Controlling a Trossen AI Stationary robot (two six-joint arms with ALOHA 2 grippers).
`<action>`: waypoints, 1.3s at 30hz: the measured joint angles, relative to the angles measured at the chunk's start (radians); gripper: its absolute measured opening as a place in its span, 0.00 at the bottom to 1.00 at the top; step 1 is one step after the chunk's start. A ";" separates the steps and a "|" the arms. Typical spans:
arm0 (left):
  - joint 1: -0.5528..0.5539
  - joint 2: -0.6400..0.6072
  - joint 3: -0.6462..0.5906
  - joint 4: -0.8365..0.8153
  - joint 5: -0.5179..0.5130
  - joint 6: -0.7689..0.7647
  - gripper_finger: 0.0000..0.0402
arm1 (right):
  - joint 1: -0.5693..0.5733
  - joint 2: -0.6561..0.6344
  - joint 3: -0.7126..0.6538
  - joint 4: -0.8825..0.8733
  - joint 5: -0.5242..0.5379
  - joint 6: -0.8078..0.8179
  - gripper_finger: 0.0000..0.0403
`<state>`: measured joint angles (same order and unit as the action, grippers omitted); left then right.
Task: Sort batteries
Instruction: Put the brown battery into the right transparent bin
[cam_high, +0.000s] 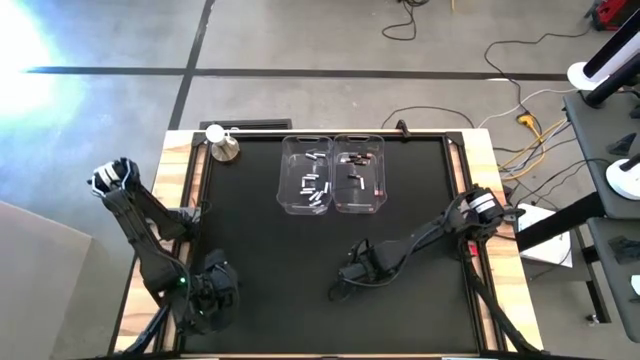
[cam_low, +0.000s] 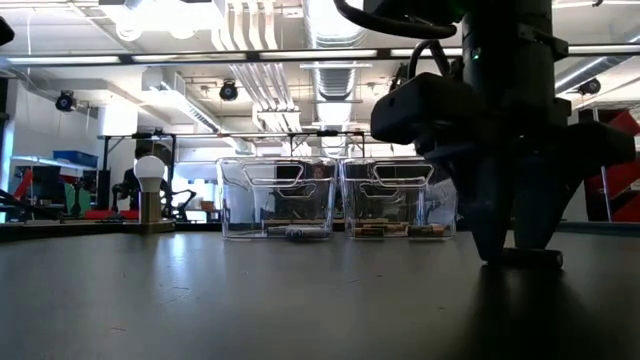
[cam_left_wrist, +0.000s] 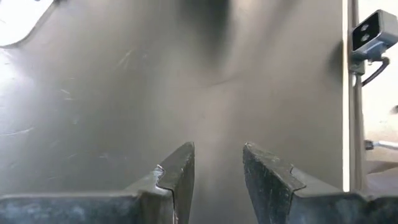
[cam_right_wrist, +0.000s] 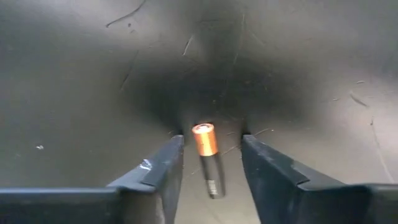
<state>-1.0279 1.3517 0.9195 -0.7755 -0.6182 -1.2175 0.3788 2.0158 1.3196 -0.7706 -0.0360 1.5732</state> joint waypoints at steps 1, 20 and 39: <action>0.000 0.006 0.000 0.017 0.000 0.000 0.29 | 0.000 0.000 -0.003 0.000 -0.002 -0.012 0.37; 0.000 0.055 0.000 0.205 -0.178 -0.035 0.29 | 0.003 0.002 -0.018 0.022 0.109 -0.059 0.10; 0.111 0.058 -0.140 0.467 -0.138 -0.050 0.29 | 0.000 0.004 0.002 0.062 0.144 -0.009 0.07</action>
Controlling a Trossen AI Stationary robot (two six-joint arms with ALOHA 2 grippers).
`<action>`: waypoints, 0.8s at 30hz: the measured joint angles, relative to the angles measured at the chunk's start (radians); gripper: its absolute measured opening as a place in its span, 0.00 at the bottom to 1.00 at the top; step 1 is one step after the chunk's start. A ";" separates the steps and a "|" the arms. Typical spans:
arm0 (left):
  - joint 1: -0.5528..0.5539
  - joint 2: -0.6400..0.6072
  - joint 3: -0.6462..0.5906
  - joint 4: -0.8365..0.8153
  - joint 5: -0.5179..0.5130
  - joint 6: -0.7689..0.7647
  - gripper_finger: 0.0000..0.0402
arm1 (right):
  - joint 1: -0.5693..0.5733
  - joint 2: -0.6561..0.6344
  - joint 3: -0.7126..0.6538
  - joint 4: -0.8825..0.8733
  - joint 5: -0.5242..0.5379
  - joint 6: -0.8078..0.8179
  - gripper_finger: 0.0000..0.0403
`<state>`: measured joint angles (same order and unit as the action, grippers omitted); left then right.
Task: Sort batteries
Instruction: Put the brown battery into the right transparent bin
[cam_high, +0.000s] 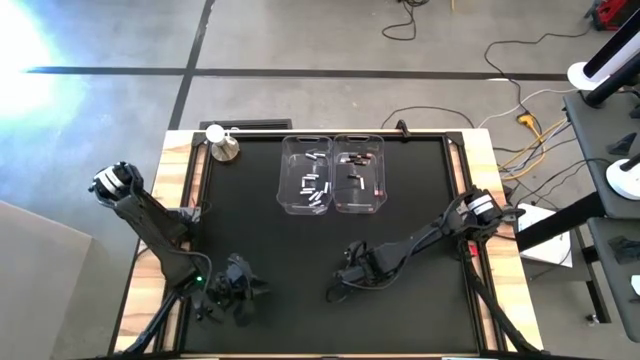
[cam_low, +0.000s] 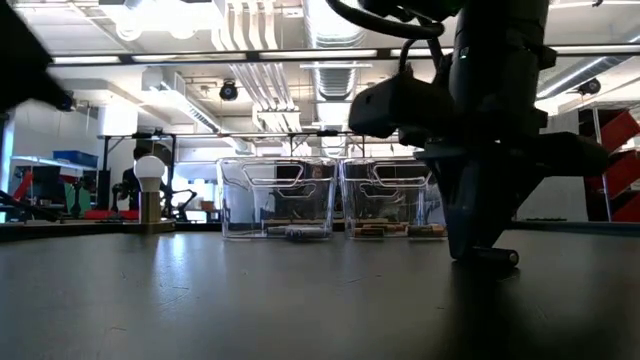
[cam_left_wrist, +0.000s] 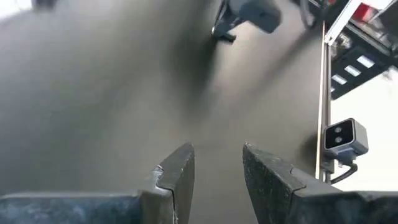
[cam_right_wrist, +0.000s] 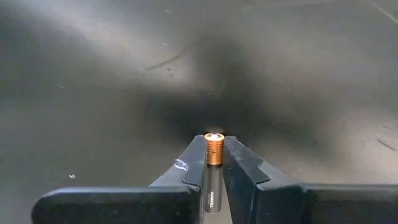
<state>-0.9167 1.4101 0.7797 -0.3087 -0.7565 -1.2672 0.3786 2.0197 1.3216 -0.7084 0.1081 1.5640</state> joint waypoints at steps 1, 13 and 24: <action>0.001 0.000 -0.034 0.050 0.007 -0.021 0.29 | 0.000 0.001 0.016 -0.011 0.003 -0.008 0.07; 0.004 0.027 -0.322 0.466 0.007 -0.238 0.29 | -0.058 0.003 0.218 -0.019 0.126 -0.204 0.07; 0.004 0.068 -0.306 0.498 0.008 -0.237 0.29 | -0.220 -0.065 0.380 0.084 0.129 -0.530 0.07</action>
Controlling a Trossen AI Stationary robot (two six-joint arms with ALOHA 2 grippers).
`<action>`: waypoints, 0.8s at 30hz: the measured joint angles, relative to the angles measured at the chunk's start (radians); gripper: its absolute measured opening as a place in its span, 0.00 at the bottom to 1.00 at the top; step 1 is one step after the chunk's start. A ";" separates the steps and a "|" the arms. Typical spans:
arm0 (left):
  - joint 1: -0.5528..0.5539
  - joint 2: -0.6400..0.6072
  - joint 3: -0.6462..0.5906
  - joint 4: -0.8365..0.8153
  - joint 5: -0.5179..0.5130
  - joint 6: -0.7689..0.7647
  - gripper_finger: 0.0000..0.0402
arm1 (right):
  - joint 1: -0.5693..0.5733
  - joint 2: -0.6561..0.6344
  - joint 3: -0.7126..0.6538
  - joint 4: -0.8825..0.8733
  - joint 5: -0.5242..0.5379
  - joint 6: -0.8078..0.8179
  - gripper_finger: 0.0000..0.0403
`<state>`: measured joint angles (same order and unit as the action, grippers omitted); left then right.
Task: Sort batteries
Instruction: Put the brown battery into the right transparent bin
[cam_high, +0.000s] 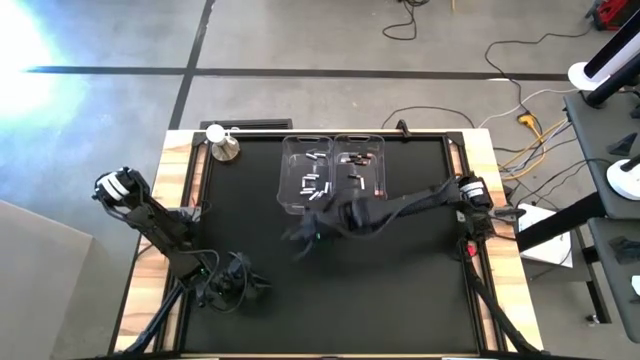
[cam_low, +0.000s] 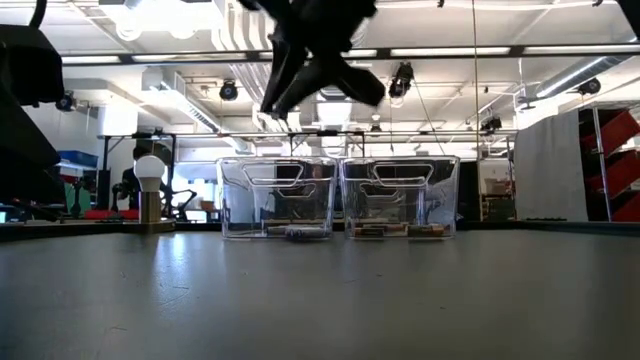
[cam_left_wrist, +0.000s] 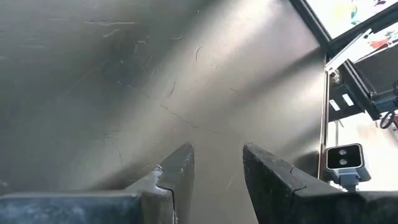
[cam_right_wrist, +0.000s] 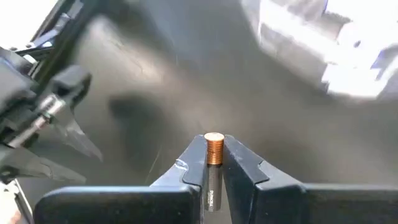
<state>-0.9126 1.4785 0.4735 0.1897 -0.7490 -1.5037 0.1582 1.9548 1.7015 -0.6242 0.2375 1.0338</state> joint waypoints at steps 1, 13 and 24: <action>0.000 0.005 0.003 0.000 0.000 0.000 0.29 | -0.021 -0.003 0.036 -0.034 -0.007 -0.049 0.07; 0.001 0.128 0.021 0.008 0.000 -0.134 0.29 | -0.401 0.021 0.302 -0.460 -0.142 -0.613 0.07; -0.003 0.173 0.198 -0.070 0.267 -0.061 0.29 | -0.593 0.027 0.168 -0.656 -0.293 -1.235 0.07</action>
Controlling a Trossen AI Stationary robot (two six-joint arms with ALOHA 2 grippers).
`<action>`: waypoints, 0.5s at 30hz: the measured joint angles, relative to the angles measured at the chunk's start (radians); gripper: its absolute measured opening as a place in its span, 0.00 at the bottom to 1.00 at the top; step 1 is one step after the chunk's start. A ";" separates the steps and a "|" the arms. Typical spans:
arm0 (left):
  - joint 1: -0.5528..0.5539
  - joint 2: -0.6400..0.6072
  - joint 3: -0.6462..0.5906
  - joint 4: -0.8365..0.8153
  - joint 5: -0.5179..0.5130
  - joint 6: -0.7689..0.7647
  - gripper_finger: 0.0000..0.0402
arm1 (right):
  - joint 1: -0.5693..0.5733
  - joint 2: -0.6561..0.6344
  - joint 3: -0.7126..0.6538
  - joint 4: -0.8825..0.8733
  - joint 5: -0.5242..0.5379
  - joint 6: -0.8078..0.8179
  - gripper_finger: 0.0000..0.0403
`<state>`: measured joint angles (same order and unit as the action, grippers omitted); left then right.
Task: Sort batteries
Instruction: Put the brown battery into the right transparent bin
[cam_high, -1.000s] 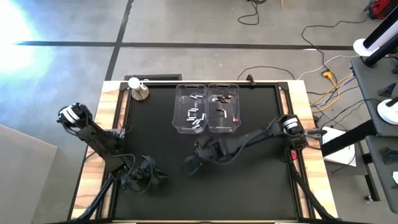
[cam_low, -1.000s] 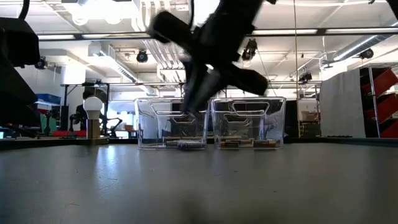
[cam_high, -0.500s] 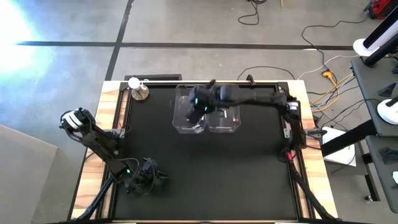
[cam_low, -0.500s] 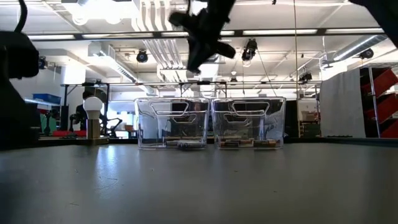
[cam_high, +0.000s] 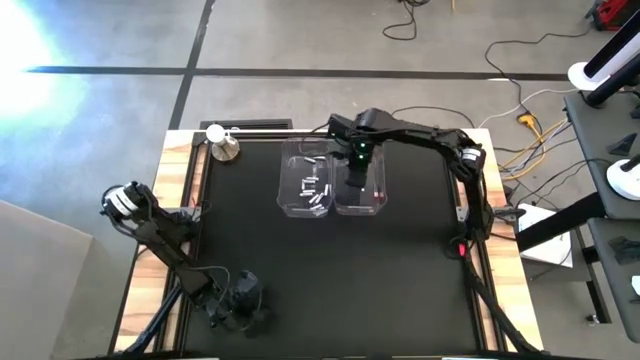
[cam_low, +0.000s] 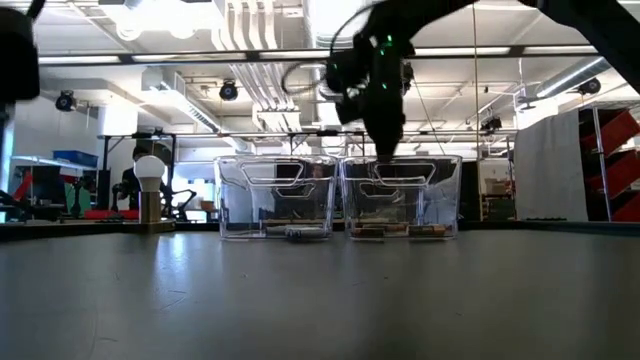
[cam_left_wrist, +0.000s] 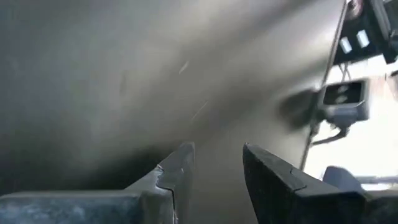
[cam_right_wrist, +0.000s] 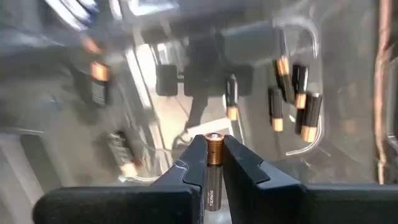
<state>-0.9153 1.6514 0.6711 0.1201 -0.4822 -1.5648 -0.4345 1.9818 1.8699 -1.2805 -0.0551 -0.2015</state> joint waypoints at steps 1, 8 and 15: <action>0.001 -0.006 0.017 -0.024 -0.010 0.000 0.29 | -0.011 0.001 -0.028 0.013 0.000 -0.021 0.07; 0.002 -0.078 0.125 -0.276 -0.106 -0.013 0.29 | -0.040 0.001 -0.220 0.183 -0.002 -0.061 0.07; 0.001 -0.185 0.227 -0.597 -0.112 -0.039 0.29 | -0.033 0.004 -0.344 0.300 -0.031 -0.033 0.07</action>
<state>-0.9142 1.4660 0.8980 -0.4765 -0.5938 -1.6035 -0.4671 1.9854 1.5262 -0.9803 -0.0862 -0.2347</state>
